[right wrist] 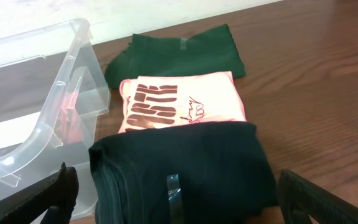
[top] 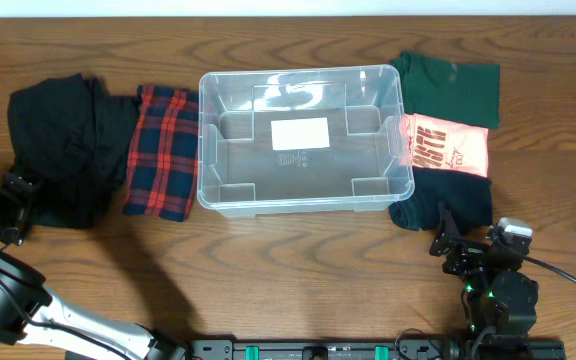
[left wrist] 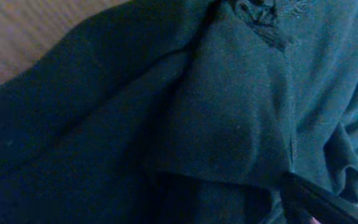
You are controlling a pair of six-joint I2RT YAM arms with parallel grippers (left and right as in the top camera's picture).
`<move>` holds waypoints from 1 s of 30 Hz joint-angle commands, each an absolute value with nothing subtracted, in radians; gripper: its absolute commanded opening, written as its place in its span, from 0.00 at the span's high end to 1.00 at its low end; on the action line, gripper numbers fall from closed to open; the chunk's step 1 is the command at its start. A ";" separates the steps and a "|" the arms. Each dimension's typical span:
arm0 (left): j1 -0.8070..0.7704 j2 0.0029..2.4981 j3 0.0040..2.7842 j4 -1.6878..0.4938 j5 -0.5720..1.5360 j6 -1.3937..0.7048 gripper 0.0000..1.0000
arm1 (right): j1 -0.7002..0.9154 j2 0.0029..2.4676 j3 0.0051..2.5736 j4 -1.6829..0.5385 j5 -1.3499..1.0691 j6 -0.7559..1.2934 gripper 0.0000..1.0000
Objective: Pack container
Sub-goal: 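Grasp the folded black clothes with the left gripper, then lift the black clothes and lower them into the clear container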
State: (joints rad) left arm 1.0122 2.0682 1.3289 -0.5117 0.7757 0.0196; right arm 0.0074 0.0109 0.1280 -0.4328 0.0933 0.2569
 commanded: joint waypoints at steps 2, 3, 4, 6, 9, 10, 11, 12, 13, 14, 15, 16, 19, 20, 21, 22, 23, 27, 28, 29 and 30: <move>0.965 2.093 1.332 -0.508 0.804 0.045 0.55 | 0.001 0.005 0.125 -0.434 0.093 0.269 0.01; 0.963 2.093 1.332 -0.511 0.805 0.045 0.69 | 0.001 0.005 0.125 -0.434 0.093 0.269 0.01; 0.963 2.091 1.332 -0.516 0.805 0.045 0.81 | 0.001 0.005 0.125 -0.434 0.093 0.269 0.01; 0.971 2.085 1.332 -0.529 0.823 0.044 0.92 | 0.001 0.005 0.125 -0.434 0.093 0.269 0.01; 0.998 2.043 1.332 -0.533 0.967 0.031 0.94 | 0.001 0.005 0.125 -0.434 0.093 0.269 0.01; 1.007 2.023 1.333 -0.533 1.005 0.020 0.94 | 0.001 0.005 0.125 -0.434 0.093 0.269 0.01; 1.016 1.997 1.334 -0.533 1.031 -0.002 0.94 | 0.001 0.005 0.125 -0.434 0.093 0.269 0.01; 1.026 1.961 1.334 -0.533 1.050 -0.027 0.94 | 0.001 0.005 0.125 -0.434 0.093 0.269 0.01; 1.034 1.923 1.334 -0.533 1.068 -0.043 0.94 | 0.001 0.005 0.125 -0.434 0.093 0.269 0.01; 1.039 1.875 1.334 -0.533 1.080 -0.063 0.94 | 0.001 0.005 0.125 -0.434 0.093 0.269 0.01; 1.042 1.831 1.334 -0.533 1.092 -0.073 0.94 | 0.001 0.005 0.125 -0.434 0.093 0.269 0.01; 1.042 1.781 1.334 -0.533 1.097 -0.090 0.94 | 0.001 0.005 0.125 -0.434 0.093 0.269 0.01; 1.032 1.610 1.335 -0.532 1.100 -0.130 0.94 | 0.001 0.005 0.125 -0.434 0.093 0.269 0.01; 1.023 1.546 1.335 -0.529 1.100 -0.144 0.94 | 0.001 0.005 0.125 -0.434 0.093 0.269 0.01; 1.011 1.488 1.335 -0.529 1.100 -0.151 0.94 | 0.001 0.005 0.125 -0.434 0.093 0.269 0.01; 0.997 1.434 1.335 -0.524 1.100 -0.165 0.94 | 0.001 0.005 0.125 -0.434 0.093 0.269 0.01; 0.979 1.380 1.335 -0.514 1.100 -0.186 0.94 | 0.001 0.005 0.125 -0.434 0.093 0.269 0.01; 0.884 1.200 1.335 -0.435 1.100 -0.311 0.94 | 0.001 0.005 0.125 -0.434 0.093 0.269 0.01; 0.857 1.167 1.335 -0.411 1.100 -0.342 0.94 | 0.001 0.005 0.125 -0.434 0.093 0.269 0.01; 0.827 1.137 1.335 -0.384 1.100 -0.368 0.94 | 0.001 0.005 0.125 -0.434 0.093 0.269 0.01; 0.790 1.107 1.335 -0.355 1.100 -0.391 0.94 | 0.001 0.005 0.125 -0.434 0.093 0.269 0.01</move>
State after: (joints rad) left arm 0.8772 1.1931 1.3083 -0.4171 0.9928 -0.2852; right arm 0.0074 0.0109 0.1280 -0.4332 0.0933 0.2569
